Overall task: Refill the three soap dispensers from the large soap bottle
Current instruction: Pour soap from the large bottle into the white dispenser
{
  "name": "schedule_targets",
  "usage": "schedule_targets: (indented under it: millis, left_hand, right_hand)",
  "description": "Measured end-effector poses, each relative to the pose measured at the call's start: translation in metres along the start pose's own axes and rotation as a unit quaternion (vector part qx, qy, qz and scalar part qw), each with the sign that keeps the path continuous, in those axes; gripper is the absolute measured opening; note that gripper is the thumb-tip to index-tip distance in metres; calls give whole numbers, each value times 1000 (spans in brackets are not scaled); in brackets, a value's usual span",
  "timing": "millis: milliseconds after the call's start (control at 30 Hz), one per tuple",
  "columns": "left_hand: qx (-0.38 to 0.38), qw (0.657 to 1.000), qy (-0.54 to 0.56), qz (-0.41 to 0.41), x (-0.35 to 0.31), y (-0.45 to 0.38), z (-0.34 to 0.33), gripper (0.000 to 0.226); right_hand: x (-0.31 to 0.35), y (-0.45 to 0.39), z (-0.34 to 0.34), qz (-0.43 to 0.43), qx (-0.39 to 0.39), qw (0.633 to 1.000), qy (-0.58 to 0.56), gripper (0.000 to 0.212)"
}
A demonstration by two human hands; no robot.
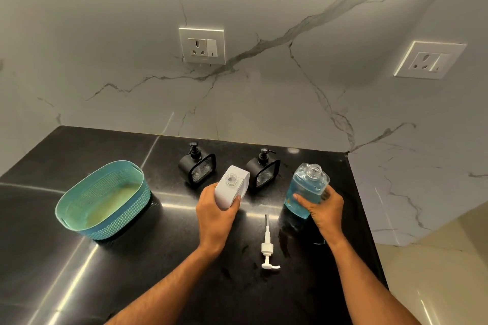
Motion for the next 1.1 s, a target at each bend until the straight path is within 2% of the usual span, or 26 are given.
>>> schedule_targets:
  millis: [333,533,933,1100]
  left_hand:
    - [31,999,13,-21,1,-15,27,50]
    - [57,997,31,-33,-3,-17,37,51]
    - [107,988,99,-59,-31,-16,55,44]
    - [138,980,120,-77,-42,-15,57,44]
  right_hand:
    - [7,27,-14,8,-84,996,-4,59]
    - [23,53,-18,41,-129,991,-17,56]
    - [93,102,-20,157,-192,968,-16,54]
    - [119,123,-18,208,-204,957,1,44]
Point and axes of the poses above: each hand's wrist, its own y-axis away from the middle knuckle, its own z-axis out of the back of the hand, x = y × z, the point moved 3 cm from there along -y, towards the middle knuckle, and after that the axes turned 13 degrees about -z, right-handed, at the moved point
